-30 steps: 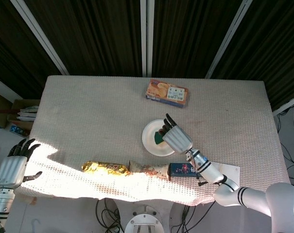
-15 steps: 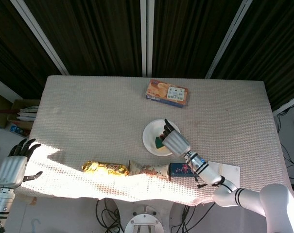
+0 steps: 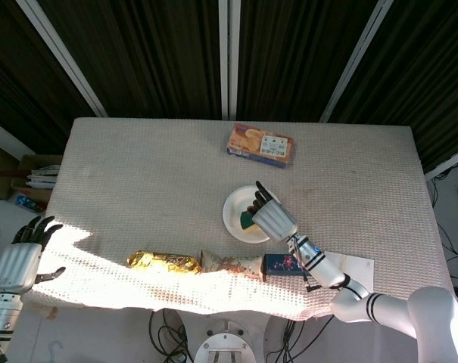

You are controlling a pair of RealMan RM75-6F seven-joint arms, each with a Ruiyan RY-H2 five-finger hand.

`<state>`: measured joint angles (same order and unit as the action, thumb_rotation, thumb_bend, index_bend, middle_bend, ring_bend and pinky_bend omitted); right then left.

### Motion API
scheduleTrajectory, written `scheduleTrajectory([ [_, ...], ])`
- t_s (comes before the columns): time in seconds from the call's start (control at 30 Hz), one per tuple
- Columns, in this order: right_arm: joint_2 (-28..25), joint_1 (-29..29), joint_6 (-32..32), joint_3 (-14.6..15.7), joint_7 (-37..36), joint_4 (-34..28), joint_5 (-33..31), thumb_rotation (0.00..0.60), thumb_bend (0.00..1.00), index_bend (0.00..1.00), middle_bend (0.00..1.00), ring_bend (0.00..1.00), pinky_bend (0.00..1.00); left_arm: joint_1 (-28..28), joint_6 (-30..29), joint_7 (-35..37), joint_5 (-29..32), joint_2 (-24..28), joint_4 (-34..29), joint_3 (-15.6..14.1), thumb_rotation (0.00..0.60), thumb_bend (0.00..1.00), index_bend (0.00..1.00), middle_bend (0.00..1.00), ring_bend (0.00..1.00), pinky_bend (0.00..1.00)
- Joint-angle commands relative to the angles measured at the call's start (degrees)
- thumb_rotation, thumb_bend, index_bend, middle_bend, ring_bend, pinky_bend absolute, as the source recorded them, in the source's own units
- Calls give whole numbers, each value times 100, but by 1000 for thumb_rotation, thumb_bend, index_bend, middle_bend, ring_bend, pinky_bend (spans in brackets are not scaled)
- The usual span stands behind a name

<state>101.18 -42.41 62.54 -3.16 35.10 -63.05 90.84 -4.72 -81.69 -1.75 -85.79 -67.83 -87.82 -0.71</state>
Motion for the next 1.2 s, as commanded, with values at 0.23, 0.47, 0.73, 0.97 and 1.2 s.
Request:
scheduleTrajectory([
  [0.23,34,-2,-57,55,125,230,22,600,494,699,480,252,88,0,6,36,-5,-23,42,0,600,29,204,95,45,145],
  [0.47,-257,99,276,-38,-84,-175,73,600,493,699,482,252,89,-8,-16,11,-30,-19,24,13,600,28,204,95,45,145],
  [0.73,-89,77,-287,133,93,-12,-105,600,494,700,482,252,88,14,-23,-40,-25,-3,-28,-8,600,29,204,95,45,145],
  [0.97,-18,87,207,-308,-211,121,-218,600,495,700,482,252,88,11,-33,-39,-46,18,-30,-6,600,29,204,95,45,145],
  [1.2,-665,559,699,-322,-533,-496,-399,600,494,699,483,252,94,-6,-63,7,-90,-3,24,15,600,29,204,95,45,145],
])
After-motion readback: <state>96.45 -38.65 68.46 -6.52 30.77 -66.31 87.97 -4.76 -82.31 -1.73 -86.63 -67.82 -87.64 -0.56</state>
